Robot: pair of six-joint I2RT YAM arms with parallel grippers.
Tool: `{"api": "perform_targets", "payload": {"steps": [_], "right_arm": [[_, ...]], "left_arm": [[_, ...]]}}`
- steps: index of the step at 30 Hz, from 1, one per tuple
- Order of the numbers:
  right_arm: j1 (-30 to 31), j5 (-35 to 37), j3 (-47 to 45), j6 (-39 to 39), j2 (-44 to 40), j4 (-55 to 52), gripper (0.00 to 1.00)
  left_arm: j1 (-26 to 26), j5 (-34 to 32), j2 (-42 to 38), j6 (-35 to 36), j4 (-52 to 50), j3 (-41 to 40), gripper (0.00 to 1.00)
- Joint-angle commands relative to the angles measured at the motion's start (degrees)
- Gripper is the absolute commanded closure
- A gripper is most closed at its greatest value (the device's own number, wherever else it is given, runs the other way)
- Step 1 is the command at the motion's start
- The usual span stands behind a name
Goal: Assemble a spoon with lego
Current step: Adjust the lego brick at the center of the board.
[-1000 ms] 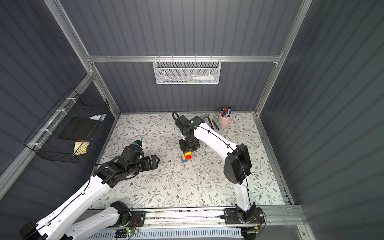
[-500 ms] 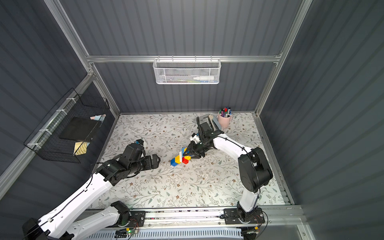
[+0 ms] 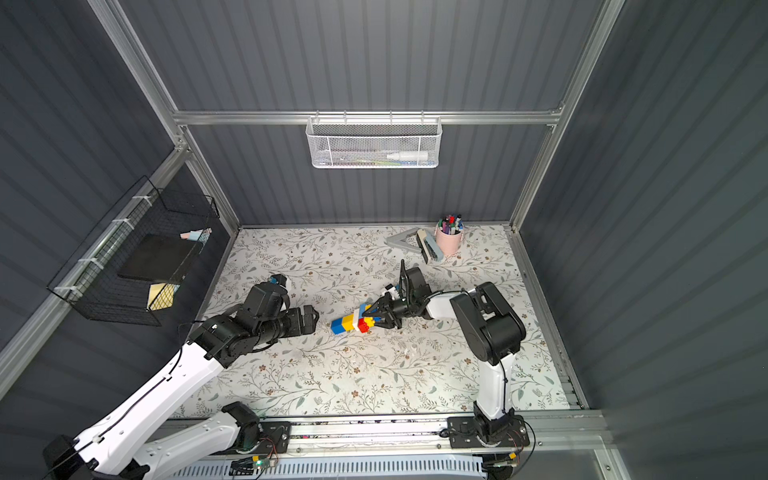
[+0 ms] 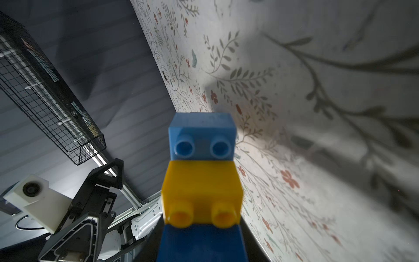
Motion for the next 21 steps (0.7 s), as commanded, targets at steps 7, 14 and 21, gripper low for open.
{"api": "perform_targets", "payload": {"steps": [7, 14, 21], "right_arm": [[-0.31, -2.95, -2.98, 10.77, 5.36, 16.92, 0.45], [-0.64, -1.50, -5.06, 5.02, 3.20, 6.82, 0.18], [-1.33, 16.95, -5.21, -16.96, -8.99, -32.45, 0.01]], "left_arm": [[-0.14, -1.70, -0.88, 1.00, -2.70, 1.63, 0.01], [-0.14, -1.83, -1.19, 0.53, -2.66, 1.28, 0.01], [-0.14, -3.46, -1.71, -1.18, 1.29, -3.33, 0.01]]}}
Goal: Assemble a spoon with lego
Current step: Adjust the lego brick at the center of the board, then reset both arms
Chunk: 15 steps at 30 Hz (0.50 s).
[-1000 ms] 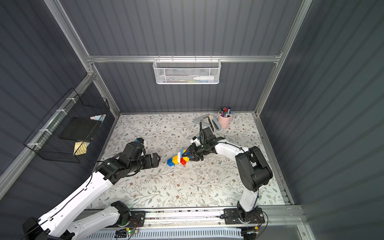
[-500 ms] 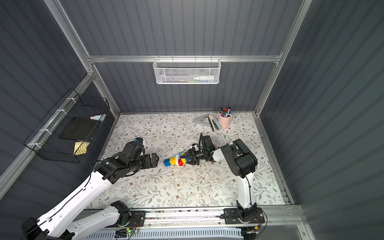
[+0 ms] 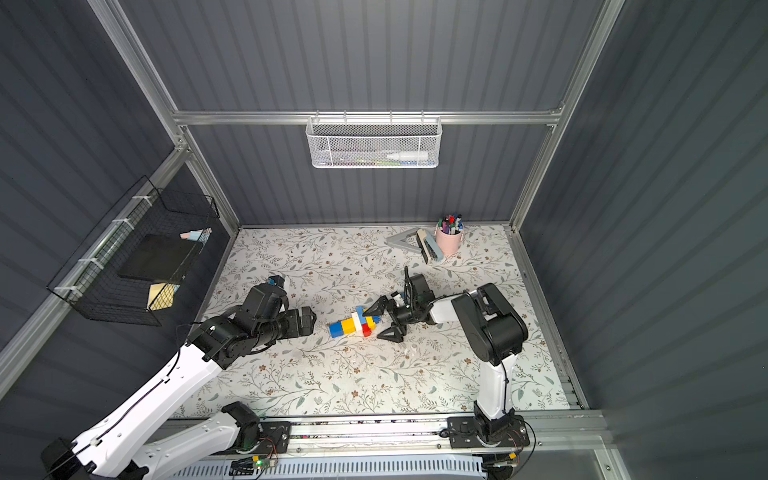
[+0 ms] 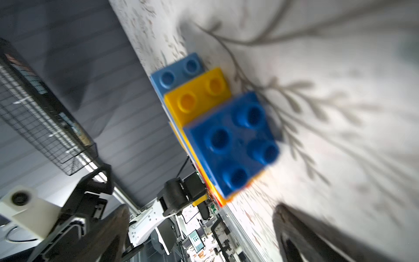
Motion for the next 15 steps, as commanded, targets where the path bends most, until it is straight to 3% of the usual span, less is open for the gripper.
{"api": "perform_targets", "payload": {"steps": [1, 3, 6, 10, 13, 15], "right_arm": [[-0.43, 14.30, -1.99, -10.80, -6.06, -23.20, 0.01], [-0.59, 22.15, -2.36, -12.93, -11.49, -28.88, 0.01], [-0.54, 36.13, -2.03, -16.83, -20.78, -34.24, 0.01], [-0.55, 60.11, -0.25, -24.19, -34.11, -38.34, 0.01], [-1.29, 77.87, -4.87, -29.76, -43.43, -32.63, 0.01], [-1.63, 84.75, -11.81, -38.35, -48.26, -21.68, 0.01]], "left_arm": [[-0.14, -2.56, -0.69, -1.34, 2.70, -3.63, 0.01], [-0.10, -5.62, -0.47, -1.72, 5.75, -5.99, 0.01], [0.24, -18.38, 1.45, -0.90, 10.99, -8.73, 0.00], [6.74, -31.21, 4.50, 2.29, 20.57, -7.80, 0.01], [8.13, -39.00, 2.96, 14.84, 42.36, -16.08, 0.01], [9.11, -36.55, 1.68, 26.10, 59.52, -25.16, 0.01]]}}
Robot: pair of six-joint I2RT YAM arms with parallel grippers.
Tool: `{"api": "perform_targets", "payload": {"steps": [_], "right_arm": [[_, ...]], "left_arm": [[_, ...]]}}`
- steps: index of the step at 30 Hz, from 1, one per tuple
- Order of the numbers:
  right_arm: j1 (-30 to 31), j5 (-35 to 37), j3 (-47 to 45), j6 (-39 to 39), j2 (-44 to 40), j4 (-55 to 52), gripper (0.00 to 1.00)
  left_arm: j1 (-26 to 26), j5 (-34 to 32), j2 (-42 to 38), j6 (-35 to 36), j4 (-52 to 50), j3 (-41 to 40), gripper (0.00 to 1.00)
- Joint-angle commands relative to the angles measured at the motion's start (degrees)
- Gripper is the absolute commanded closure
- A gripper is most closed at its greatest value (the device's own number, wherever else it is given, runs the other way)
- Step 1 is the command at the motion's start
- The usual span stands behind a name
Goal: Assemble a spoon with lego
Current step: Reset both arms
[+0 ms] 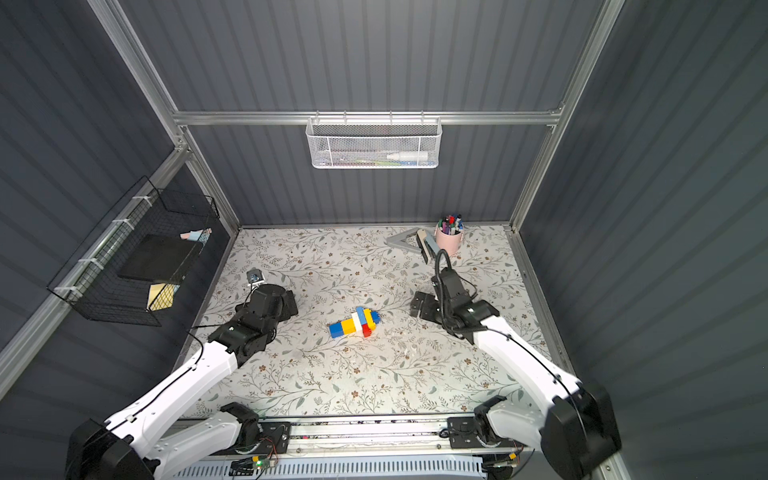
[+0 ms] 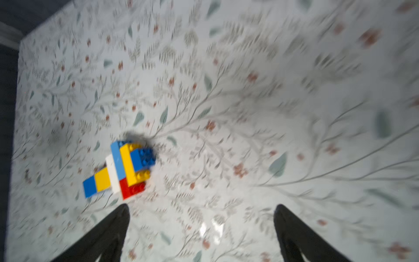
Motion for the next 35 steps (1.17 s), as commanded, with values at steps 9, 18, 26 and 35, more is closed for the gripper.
{"api": "perform_targets", "payload": {"steps": [9, 18, 26, 35], "right_arm": [[-12.20, 21.14, -32.04, -28.28, -6.97, 52.31, 0.01], [-21.82, 5.17, -24.42, -32.85, 26.62, 78.86, 0.01], [-27.57, -1.65, -23.78, -28.36, 27.80, 79.25, 0.01], [-27.59, 0.63, -21.19, -24.24, 23.67, 67.50, 0.01]], "left_arm": [[12.06, 8.18, 22.59, 21.60, 69.28, -24.00, 0.01], [21.27, 24.15, 35.82, 16.21, 77.94, -17.70, 0.00], [21.21, 19.09, 35.60, 14.22, 75.59, -16.54, 0.01], [21.21, 19.05, 36.00, 14.51, 76.40, -16.58, 0.01]]}}
